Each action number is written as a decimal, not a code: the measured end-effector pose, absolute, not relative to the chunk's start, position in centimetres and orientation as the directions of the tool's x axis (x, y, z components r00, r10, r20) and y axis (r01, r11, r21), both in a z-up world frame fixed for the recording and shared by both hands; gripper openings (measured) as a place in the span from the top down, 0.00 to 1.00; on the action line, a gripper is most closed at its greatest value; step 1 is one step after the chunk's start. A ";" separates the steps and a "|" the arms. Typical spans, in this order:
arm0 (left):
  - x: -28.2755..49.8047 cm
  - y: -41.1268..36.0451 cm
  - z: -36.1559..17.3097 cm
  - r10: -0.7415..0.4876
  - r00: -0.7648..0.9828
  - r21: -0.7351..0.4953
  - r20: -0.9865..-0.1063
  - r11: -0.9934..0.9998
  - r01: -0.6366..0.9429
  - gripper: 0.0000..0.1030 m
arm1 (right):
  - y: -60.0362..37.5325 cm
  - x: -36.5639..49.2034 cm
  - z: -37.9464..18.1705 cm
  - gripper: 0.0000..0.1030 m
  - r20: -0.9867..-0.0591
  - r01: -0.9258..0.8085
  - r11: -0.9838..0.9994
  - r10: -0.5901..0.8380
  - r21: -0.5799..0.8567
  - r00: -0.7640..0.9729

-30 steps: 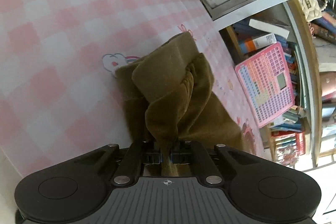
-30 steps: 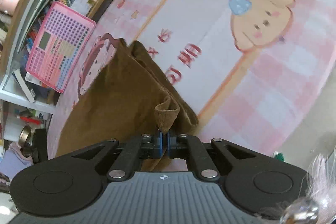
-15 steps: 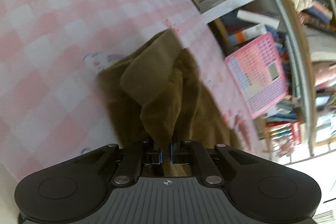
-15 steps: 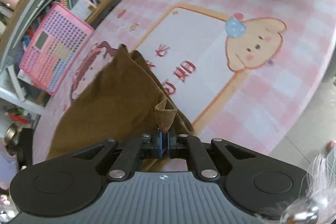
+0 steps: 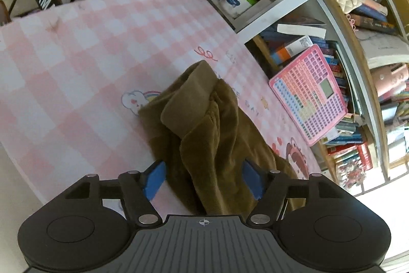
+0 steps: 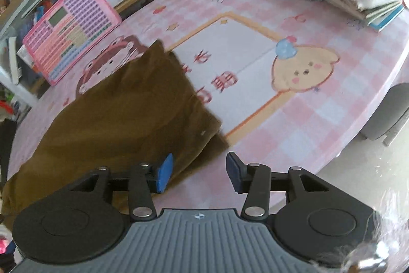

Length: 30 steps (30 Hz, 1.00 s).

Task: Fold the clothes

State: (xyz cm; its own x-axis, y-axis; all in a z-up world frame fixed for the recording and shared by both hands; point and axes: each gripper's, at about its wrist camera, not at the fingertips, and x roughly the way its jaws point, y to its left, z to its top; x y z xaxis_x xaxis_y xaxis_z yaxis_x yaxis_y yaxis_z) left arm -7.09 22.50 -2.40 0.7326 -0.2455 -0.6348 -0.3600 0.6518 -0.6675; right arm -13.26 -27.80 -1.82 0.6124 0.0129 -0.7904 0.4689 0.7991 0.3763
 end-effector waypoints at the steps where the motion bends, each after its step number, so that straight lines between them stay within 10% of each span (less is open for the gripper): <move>1: -7.1 22.7 -2.6 -0.250 0.729 -0.671 -0.638 0.644 -0.366 0.35 | -27.6 -13.3 -1.9 0.57 -0.791 0.469 0.795 0.022 0.384 0.611; 11: -6.6 23.7 -5.3 -0.283 0.740 -0.772 -0.610 0.423 -0.474 0.27 | -29.6 -12.2 -3.2 0.58 -0.762 0.540 0.618 0.155 0.571 0.629; 14: -5.3 23.2 -5.6 -0.265 0.719 -0.750 -0.643 0.411 -0.519 0.39 | -30.8 -11.4 -4.0 0.80 -0.752 0.582 0.524 0.194 0.622 0.630; 16: -4.3 22.7 -5.9 -0.251 0.698 -0.727 -0.671 0.408 -0.552 0.86 | -31.4 -10.8 -4.6 0.94 -0.747 0.598 0.480 0.216 0.642 0.629; 20: -2.4 21.3 -4.1 -0.261 0.744 -0.767 -0.616 0.414 -0.490 0.90 | -32.7 -8.3 -4.2 0.96 -0.715 0.563 0.475 0.237 0.676 0.658; 25: -1.4 19.7 -0.1 -0.303 0.831 -0.852 -0.467 0.406 -0.331 0.91 | -33.2 -6.3 4.7 0.97 -0.452 0.233 0.603 0.241 0.763 0.859; 30: -3.2 20.2 -1.7 -0.288 0.823 -0.840 -0.490 0.409 -0.357 0.91 | -33.4 -7.8 1.9 0.97 -0.589 0.313 0.684 0.211 0.659 0.780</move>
State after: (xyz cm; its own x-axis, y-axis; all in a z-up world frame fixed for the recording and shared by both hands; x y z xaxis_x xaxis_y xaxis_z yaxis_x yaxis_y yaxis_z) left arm -3.20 20.18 -1.72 0.8228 -0.2879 -0.4901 -0.3571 0.4090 -0.8398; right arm -7.85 -33.44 1.95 0.7799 0.2105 -0.5895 0.3131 0.6843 0.6586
